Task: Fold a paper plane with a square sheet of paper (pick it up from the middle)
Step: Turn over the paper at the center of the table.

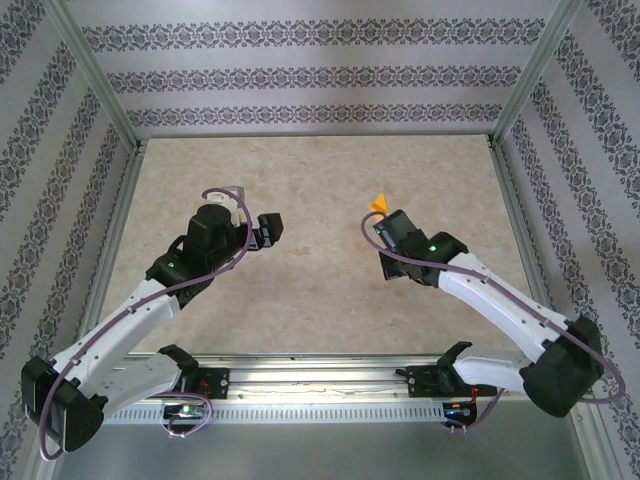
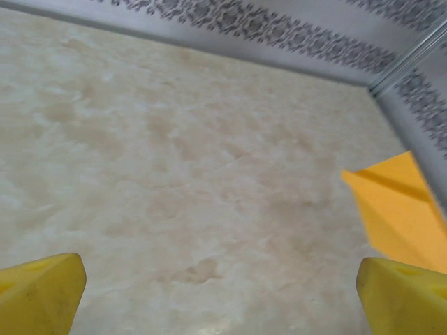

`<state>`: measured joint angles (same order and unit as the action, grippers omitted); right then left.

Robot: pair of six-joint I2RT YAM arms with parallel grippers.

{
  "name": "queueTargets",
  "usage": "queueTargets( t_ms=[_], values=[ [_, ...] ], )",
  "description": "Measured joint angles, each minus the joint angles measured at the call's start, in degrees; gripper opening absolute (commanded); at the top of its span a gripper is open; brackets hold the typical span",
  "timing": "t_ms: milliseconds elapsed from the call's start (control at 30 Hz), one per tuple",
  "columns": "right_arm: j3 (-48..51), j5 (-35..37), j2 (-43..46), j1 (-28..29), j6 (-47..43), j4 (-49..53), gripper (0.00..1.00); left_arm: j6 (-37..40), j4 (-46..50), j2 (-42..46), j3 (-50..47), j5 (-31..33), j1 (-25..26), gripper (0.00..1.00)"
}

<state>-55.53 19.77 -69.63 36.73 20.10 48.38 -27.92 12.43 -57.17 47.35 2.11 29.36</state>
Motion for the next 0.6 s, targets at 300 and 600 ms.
queueTargets(
  t_ms=[300, 600],
  values=[
    [-1.14, 11.89, -13.25, 11.34, -2.10, 0.83, 0.01, -0.63, 0.31, 13.35, -10.32, 5.11, -0.33, 0.99],
    [-1.55, 8.55, -24.26, 20.79, -3.98, -4.48, 0.09, -3.82, 1.57, 21.20, -11.58, 14.43, -0.98, 0.98]
  ],
)
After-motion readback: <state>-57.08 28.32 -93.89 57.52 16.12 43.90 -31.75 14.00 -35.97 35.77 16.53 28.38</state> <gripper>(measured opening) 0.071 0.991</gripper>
